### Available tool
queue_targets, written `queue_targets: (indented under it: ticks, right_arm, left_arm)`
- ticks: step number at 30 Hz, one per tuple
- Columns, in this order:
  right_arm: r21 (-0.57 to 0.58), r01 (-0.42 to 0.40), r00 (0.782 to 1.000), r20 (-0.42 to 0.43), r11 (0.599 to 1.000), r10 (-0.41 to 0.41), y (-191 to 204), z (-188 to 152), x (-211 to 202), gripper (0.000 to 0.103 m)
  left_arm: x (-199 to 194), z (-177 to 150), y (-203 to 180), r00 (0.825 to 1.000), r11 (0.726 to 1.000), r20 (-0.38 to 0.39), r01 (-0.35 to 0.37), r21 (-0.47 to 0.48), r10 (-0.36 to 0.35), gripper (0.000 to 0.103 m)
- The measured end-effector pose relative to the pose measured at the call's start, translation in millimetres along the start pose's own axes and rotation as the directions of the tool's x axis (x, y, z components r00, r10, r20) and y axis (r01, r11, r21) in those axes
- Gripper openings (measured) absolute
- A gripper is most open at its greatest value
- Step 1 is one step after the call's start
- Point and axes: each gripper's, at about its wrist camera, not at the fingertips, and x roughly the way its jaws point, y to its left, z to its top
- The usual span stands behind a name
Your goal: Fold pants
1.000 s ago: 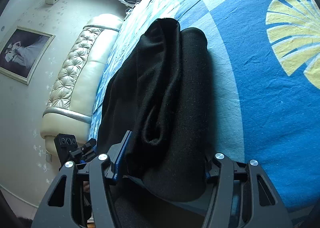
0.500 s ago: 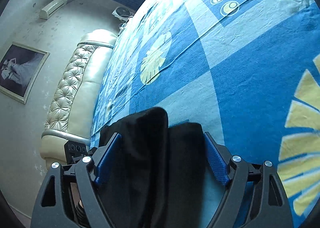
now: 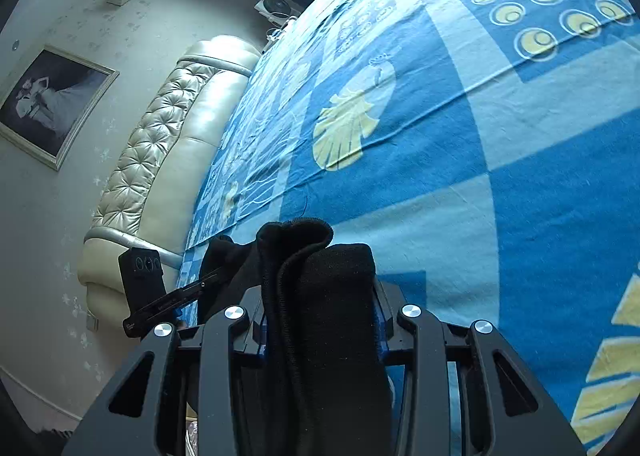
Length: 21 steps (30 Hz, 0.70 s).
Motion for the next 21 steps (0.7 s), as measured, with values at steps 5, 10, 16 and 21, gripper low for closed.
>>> queue_targets:
  ticks: [5, 10, 16, 21]
  right_arm:
    - [-0.022, -0.013, 1.000, 0.015, 1.000, 0.014, 9, 27, 27, 0.036]
    - [-0.034, -0.042, 0.998, 0.042, 0.999, 0.043, 19, 63, 57, 0.036]
    - [0.000, -0.010, 1.000, 0.027, 1.000, 0.010, 4, 80, 86, 0.036]
    - [0.042, -0.050, 0.998, 0.037, 0.998, 0.049, -17, 73, 90, 0.036]
  left_arm:
    - [-1, 36, 13, 0.996, 0.996, 0.050, -0.079, 0.030, 0.077, 0.022]
    - [8, 74, 33, 0.984, 0.987, 0.076, -0.161, 0.028, 0.159, 0.022]
    - [23, 87, 52, 0.978, 0.981, 0.071, -0.196, 0.005, 0.196, 0.024]
    - [26, 79, 44, 0.964, 0.967, 0.123, -0.245, 0.072, 0.235, 0.028]
